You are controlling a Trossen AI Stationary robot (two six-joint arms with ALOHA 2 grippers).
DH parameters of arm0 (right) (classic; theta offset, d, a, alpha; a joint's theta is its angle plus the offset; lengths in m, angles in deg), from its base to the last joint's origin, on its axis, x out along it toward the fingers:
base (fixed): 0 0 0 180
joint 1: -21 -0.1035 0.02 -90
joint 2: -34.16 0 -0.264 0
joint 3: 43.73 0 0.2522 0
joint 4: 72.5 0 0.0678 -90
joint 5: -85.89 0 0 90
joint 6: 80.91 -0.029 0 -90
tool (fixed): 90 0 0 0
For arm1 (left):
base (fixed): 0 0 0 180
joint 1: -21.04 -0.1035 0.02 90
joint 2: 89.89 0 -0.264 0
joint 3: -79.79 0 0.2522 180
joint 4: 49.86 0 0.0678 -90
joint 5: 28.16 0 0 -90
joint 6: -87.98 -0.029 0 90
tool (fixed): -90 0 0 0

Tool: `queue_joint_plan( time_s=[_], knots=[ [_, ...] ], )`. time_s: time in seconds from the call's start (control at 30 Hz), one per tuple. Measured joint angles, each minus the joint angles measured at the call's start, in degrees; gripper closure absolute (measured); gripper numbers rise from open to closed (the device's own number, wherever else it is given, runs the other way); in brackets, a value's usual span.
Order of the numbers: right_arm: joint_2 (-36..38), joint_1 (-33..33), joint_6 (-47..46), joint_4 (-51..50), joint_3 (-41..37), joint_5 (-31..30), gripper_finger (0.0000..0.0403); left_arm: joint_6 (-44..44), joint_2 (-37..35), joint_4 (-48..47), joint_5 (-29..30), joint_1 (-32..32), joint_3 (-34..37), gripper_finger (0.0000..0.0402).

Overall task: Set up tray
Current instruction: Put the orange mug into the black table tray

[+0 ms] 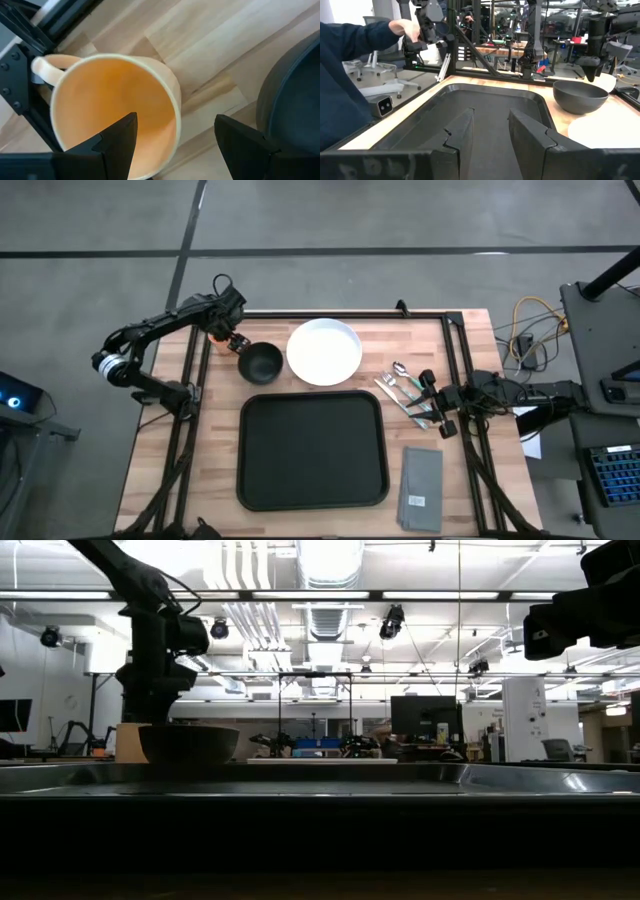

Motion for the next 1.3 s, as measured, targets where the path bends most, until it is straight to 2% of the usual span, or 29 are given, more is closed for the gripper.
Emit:
queue_joint_plan(
  time_s=[0.13, 0.23, 0.37, 0.5, 0.53, 0.67, 0.97, 1.17, 1.3],
  knots=[
    [0.0, 0.0, 0.0, 0.0, 0.01, -0.01, 0.0291, -0.58, -0.02, 0.39, -0.13, 0.0, 0.52, 0.0164],
    [0.0, 0.0, -0.01, 0.0, 0.01, 0.0, 0.0291, -0.63, -0.02, 0.46, -0.2, 0.0, 0.62, 0.0192],
    [0.0, 0.0, -0.01, 0.0, 0.01, 0.0, 0.0291, -0.87, -0.02, 0.44, -0.2, 0.0, 0.62, 0.0264],
    [0.0, 0.0, 0.0, 0.0, 0.0, -0.02, 0.0291, -1.16, -0.02, 0.43, -0.19, 0.0, 0.62, 0.037],
    [0.0, 0.0, 0.0, 0.01, 0.0, 0.0, 0.0291, -1.31, -0.02, 0.45, -0.21, 0.0, 0.62, 0.0385],
    [0.0, 0.0, 0.01, 0.01, 0.01, 0.0, 0.0291, -3.0, -0.02, 0.46, -0.2, 0.0, 0.59, 0.0399],
    [0.0, 0.0, 0.01, 0.01, -0.01, 0.0, 0.0291, -3.21, -1.19, -1.09, -0.22, 0.11, -0.91, 0.04],
    [0.0, 0.02, 0.01, 0.0, 0.01, 0.0, 0.0291, -3.21, -1.62, -5.95, -0.18, 0.71, -5.99, 0.0401],
    [0.0, 0.01, -0.01, 0.0, 0.0, 0.0, 0.0291, -3.04, -1.7, -10.3, -0.14, 3.42, -10.34, 0.0401]
  ],
)
